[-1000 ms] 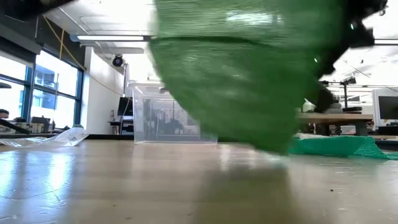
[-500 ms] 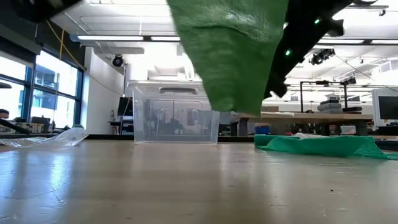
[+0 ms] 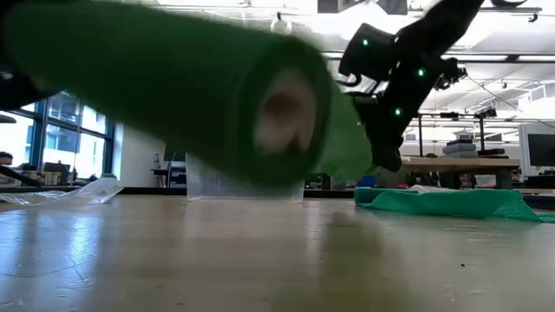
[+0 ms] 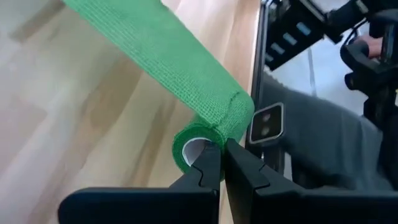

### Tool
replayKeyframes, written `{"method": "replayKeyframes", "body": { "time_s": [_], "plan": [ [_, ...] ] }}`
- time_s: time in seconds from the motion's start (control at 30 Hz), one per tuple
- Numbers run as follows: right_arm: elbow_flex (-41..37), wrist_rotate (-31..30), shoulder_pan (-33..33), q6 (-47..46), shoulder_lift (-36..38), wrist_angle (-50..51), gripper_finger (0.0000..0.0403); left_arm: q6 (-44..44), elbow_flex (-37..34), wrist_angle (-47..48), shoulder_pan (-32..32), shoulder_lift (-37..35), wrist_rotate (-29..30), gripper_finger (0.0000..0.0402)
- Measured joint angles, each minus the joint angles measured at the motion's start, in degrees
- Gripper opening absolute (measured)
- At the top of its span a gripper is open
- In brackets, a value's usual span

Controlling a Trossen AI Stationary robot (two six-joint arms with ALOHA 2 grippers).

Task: Roll bandage
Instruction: Roll the green bandage

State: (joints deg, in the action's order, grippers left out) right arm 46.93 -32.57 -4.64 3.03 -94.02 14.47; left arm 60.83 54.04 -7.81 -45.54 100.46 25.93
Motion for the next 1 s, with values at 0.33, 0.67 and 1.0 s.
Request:
{"method": "replayKeyframes", "body": {
  "time_s": [0.33,0.67,1.0],
  "plan": [
    [-4.4,2.3,-3.1,0.1,0.0,-11.3,0.0,5.5,0.0,-0.1,-1.6,3.3,-8.9,0.0001],
    [-4.4,0.1,-6.8,-0.2,0.0,-12.4,0.0,7.6,0.0,2.5,-3.8,3.3,-6.6,0.0001],
    [-4.4,6.6,-4.8,4.3,-0.2,-20.1,0.0,2.0,0.0,6.0,-1.0,3.3,2.3,0.0001]
  ]
}}
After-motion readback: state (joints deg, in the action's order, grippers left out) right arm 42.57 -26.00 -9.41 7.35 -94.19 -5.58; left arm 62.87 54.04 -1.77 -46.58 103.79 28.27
